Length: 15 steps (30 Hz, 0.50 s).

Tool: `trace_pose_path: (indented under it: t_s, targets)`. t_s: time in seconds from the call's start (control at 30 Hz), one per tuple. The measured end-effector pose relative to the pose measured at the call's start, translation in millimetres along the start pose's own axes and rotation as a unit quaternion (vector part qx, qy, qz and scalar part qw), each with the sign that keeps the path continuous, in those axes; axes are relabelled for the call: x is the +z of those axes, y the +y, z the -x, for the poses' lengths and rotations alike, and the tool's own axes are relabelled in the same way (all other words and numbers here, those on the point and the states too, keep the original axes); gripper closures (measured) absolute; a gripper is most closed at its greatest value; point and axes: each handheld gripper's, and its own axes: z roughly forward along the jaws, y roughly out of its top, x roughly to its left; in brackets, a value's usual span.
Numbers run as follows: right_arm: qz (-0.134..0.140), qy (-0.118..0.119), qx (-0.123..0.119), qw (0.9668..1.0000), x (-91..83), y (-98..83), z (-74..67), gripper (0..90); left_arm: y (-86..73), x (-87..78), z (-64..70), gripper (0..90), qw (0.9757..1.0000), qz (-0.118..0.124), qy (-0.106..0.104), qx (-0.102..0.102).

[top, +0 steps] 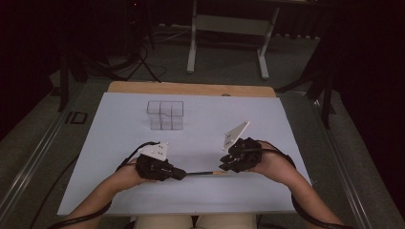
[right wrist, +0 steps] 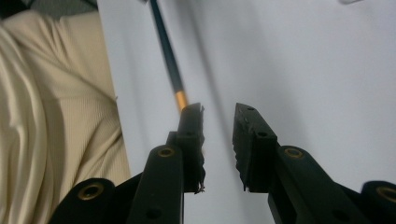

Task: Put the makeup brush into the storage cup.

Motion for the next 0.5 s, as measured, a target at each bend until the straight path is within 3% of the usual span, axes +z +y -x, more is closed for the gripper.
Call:
trace_pose_path:
  t_s: [0.23, 0.33, 0.5]
  targets:
    - [0.039, -0.006, 0.02, 0.999, -13.7, -3.5, 1.7, 70.4, -2.6, 1.7, -0.4, 86.7, 1.0, 0.001, -0.001, -0.004]
    - [0.043, 0.001, 0.031, 0.9986, -14.0, -4.1, 1.5, 67.3, -2.7, 0.0, -2.0, 86.7, 1.0, 0.005, 0.001, -0.008]
    - [0.034, 0.014, 0.023, 0.999, -5.6, -6.8, 0.4, 61.3, -1.8, -2.2, -2.0, 86.7, 0.9999, 0.008, 0.005, -0.007]
